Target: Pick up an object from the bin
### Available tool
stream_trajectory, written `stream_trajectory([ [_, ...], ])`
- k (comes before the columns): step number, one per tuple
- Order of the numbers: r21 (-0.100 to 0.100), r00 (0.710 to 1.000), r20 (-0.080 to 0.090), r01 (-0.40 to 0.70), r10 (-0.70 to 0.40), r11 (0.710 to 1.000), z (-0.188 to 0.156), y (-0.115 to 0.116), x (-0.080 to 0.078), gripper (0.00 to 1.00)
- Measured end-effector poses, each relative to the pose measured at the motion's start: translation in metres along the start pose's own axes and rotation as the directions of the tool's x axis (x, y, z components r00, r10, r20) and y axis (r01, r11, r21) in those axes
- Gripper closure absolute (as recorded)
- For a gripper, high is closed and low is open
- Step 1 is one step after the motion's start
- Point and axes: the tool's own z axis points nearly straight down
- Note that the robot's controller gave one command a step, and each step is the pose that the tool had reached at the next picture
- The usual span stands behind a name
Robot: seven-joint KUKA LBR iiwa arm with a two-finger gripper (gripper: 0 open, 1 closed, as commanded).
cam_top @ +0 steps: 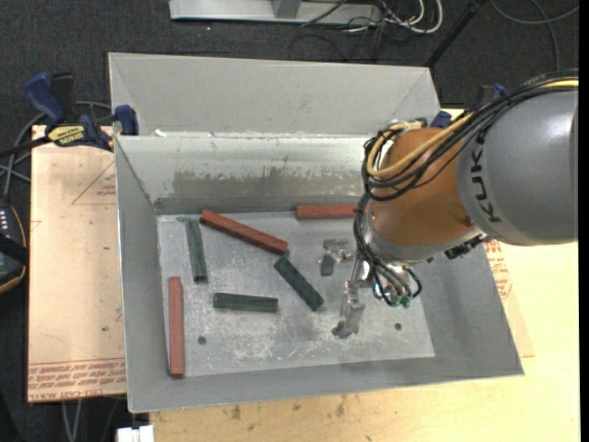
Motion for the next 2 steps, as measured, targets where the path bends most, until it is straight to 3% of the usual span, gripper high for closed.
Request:
stream_trajectory([
  [1, -0.004, 0.994, 0.009, -0.111, 0.111, 0.994, 0.047, 0.062, -0.059, 0.00],
  [2, -0.004, 0.997, 0.017, -0.070, 0.070, 0.998, -0.046, 0.092, -0.048, 0.00],
])
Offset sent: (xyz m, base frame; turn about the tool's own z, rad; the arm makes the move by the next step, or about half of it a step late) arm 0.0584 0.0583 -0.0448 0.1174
